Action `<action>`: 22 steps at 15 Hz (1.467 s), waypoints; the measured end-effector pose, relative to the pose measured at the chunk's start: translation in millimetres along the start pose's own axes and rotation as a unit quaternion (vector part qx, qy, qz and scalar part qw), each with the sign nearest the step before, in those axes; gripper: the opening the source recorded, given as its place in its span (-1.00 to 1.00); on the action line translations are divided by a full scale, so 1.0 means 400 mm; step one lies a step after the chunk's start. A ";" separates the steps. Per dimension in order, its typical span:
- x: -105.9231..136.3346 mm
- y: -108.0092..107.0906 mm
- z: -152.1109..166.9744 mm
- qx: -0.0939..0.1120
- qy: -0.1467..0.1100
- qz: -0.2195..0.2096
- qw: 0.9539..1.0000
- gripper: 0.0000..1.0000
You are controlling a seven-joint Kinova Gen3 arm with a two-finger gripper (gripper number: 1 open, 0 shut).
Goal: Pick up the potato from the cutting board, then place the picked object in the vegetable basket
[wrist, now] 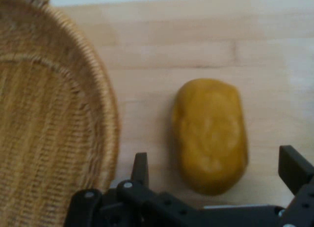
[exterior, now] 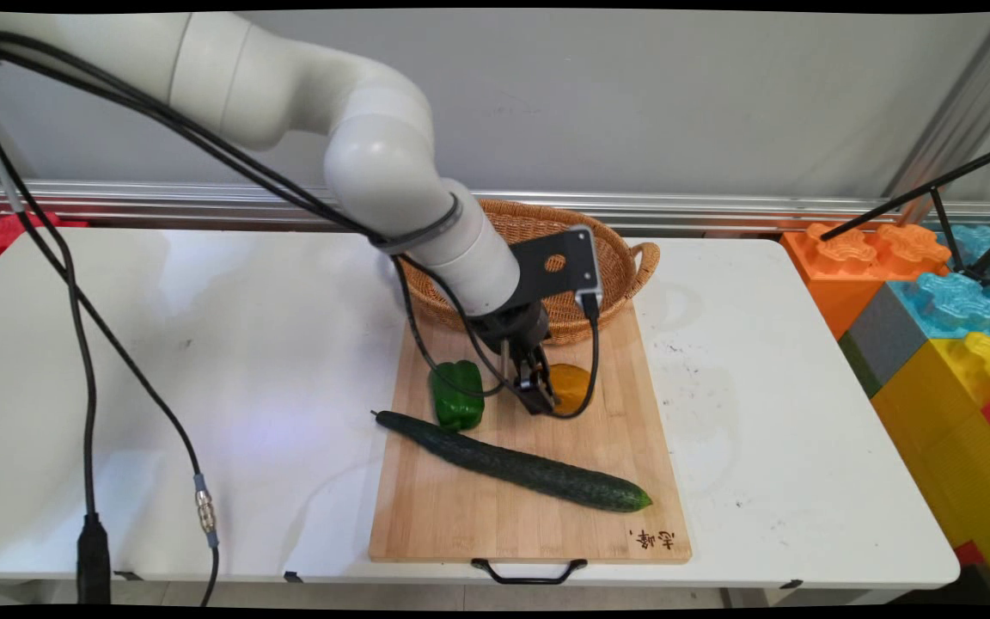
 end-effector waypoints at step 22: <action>0.033 -0.015 0.077 -0.016 -0.024 -0.106 0.994 -1.00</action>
